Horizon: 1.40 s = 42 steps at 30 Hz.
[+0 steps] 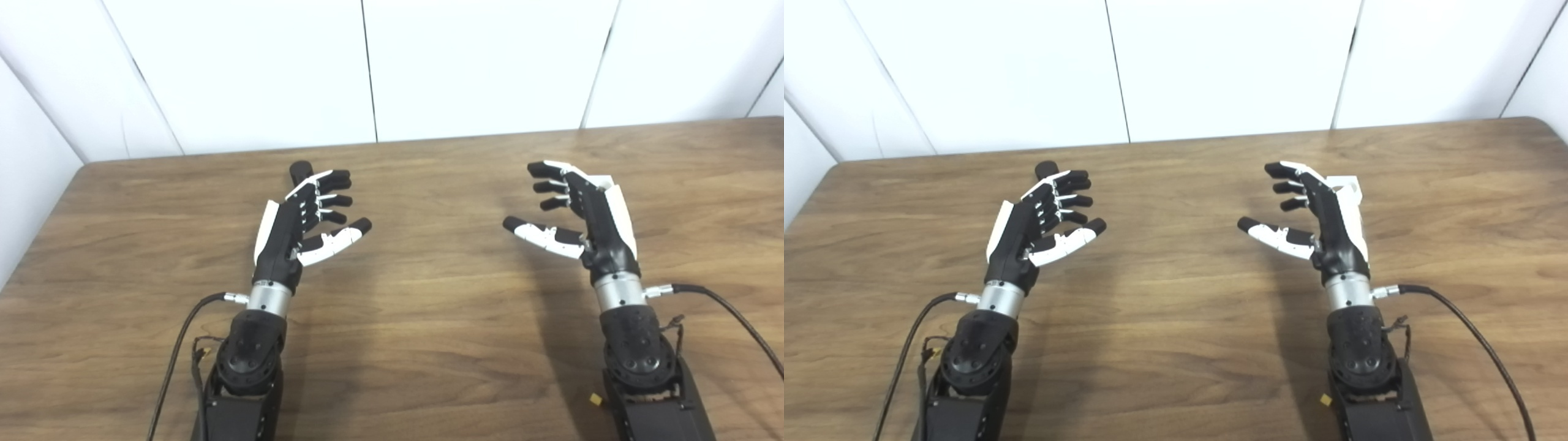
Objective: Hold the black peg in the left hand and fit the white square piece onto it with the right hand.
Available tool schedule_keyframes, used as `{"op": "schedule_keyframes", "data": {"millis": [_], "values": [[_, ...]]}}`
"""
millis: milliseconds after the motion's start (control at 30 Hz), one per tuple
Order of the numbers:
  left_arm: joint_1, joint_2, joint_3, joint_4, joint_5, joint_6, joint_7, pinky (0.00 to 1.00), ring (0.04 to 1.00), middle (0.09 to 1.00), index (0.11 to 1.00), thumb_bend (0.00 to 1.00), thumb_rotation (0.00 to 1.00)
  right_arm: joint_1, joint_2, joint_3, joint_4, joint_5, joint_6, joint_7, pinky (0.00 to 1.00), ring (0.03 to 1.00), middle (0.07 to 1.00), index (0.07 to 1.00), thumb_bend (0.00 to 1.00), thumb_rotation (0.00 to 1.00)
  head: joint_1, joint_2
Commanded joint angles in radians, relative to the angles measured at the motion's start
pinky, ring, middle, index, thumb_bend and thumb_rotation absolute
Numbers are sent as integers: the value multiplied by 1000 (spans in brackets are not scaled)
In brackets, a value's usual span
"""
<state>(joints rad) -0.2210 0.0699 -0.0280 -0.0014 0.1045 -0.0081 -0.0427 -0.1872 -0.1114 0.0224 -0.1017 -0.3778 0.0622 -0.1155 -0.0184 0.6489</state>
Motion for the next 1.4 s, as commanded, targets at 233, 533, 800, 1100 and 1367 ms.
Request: {"op": "schedule_keyframes", "data": {"millis": [233, 533, 800, 1100, 1367], "values": [[-48, 3, 5, -24, 2, -3, 7, 567, 686, 767, 728, 686, 124, -33, 3, -6, -28, 3, -44, -24, 606, 717, 763, 728, 696, 177, -2, -1], [-40, -5, -2, -18, 4, -15, 8, 573, 691, 768, 729, 681, 129, -30, -4, -12, -31, 4, -39, -20, 595, 713, 756, 721, 692, 178, 74, -2], [-39, -34, -17, 2, 19, -34, 22, 569, 685, 755, 722, 677, 125, -22, -26, -27, -34, 22, -47, -12, 604, 715, 756, 720, 677, 124, 153, -14], [-39, -43, -20, 0, 27, -30, 28, 565, 687, 754, 717, 668, 118, -27, -39, -33, -22, 40, -59, -14, 595, 708, 758, 723, 677, 125, 162, -15], [-43, -38, -21, -7, 30, -19, 33, 574, 691, 761, 723, 661, 96, -32, -47, -33, -18, 34, -64, -15, 594, 699, 755, 714, 672, 118, 165, -14]]}}
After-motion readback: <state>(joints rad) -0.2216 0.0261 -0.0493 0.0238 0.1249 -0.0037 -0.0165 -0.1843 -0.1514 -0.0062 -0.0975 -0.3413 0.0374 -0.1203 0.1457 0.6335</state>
